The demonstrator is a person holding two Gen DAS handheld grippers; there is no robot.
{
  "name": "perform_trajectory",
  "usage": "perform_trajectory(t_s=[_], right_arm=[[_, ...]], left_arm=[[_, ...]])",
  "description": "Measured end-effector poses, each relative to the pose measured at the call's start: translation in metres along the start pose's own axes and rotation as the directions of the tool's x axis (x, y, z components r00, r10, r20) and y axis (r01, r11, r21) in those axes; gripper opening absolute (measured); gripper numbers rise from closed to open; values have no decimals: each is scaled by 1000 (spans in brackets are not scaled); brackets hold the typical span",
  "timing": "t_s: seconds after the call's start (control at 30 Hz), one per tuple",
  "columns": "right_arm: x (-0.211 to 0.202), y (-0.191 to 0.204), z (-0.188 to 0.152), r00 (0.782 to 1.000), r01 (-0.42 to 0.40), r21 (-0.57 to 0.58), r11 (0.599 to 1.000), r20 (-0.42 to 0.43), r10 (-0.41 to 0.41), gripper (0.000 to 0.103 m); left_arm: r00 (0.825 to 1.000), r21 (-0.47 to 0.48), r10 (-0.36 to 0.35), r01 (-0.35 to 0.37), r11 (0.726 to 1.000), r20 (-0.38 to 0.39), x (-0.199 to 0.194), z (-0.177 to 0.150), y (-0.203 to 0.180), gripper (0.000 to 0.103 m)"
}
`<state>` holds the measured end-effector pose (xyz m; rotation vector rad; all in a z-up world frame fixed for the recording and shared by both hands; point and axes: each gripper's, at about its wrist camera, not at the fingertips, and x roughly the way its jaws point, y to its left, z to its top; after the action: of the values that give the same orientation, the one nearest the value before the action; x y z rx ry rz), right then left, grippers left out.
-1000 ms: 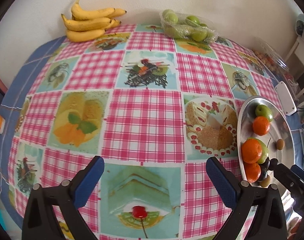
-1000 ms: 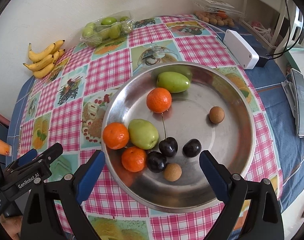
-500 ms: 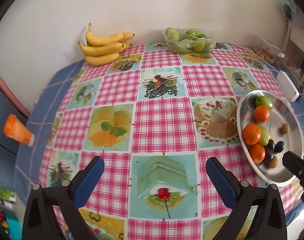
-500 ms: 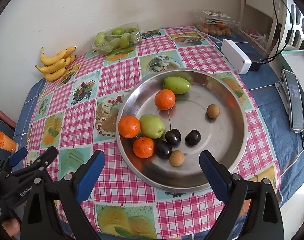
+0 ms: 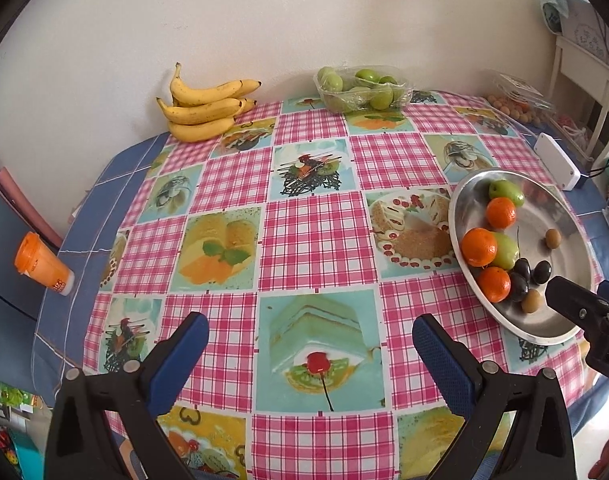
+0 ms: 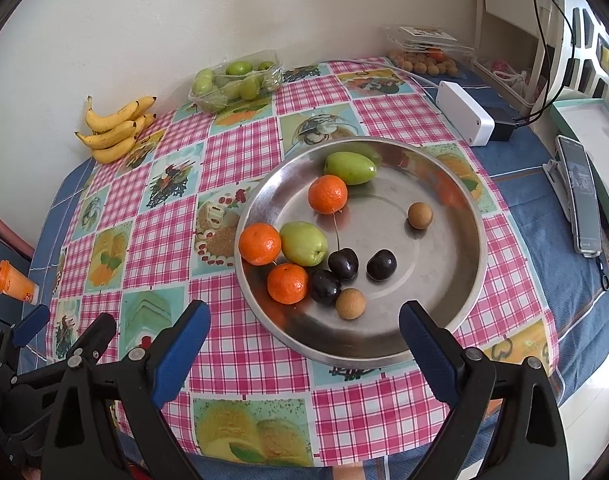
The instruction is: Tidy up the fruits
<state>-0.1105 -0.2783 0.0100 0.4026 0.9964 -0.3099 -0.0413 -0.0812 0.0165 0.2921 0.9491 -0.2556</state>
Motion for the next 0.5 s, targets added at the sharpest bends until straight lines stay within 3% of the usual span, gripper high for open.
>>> perform_trajectory(t_s=[0.5], right_arm=[[-3,1,-1,1000,7,-7,1000,5,-7,95]], left_arm=[[1000,-27,-11,11,1000,-19,-2,-1,7,103]])
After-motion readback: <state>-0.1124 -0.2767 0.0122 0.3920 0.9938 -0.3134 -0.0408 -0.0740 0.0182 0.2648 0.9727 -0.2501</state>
